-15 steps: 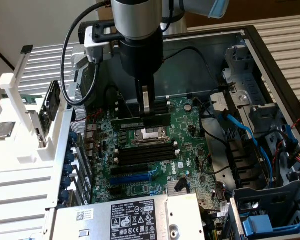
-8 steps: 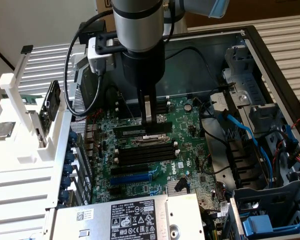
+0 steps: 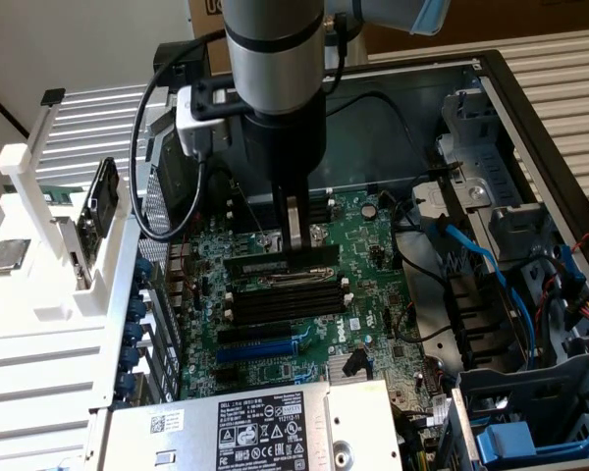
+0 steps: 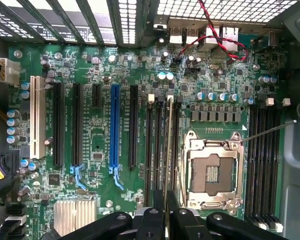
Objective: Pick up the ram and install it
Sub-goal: 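Insert the ram into the slot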
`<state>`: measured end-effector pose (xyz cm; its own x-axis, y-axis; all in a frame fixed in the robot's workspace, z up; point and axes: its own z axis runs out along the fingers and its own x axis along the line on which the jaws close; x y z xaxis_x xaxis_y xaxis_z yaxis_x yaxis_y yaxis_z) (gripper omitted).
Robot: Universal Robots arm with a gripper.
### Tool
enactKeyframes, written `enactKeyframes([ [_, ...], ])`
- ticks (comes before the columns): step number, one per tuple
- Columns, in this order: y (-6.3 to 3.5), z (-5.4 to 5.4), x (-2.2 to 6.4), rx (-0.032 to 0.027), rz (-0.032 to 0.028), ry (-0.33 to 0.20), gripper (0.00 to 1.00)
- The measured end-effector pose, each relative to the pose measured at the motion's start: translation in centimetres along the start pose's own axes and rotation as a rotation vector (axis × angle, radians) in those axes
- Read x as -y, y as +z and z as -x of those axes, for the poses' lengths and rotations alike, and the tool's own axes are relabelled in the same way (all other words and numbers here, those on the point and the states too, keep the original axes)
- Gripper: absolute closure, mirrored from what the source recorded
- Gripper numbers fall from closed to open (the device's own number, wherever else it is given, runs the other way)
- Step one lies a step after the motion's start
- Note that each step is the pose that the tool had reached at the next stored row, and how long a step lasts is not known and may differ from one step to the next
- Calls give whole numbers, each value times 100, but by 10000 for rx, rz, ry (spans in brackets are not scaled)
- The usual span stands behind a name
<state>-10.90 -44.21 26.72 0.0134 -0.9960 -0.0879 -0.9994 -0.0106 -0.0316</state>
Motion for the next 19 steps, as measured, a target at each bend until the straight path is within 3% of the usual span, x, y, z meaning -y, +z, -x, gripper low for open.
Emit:
enactKeyframes([
  [5, 2, -19, 21, 19, 34, -3, 86],
  [10, 19, -47, 70, 18, 203, 13, 86],
  [17, 41, -117, 120, 33, 278, -47, 86],
  [19, 49, -119, 146, 37, 346, -111, 86],
])
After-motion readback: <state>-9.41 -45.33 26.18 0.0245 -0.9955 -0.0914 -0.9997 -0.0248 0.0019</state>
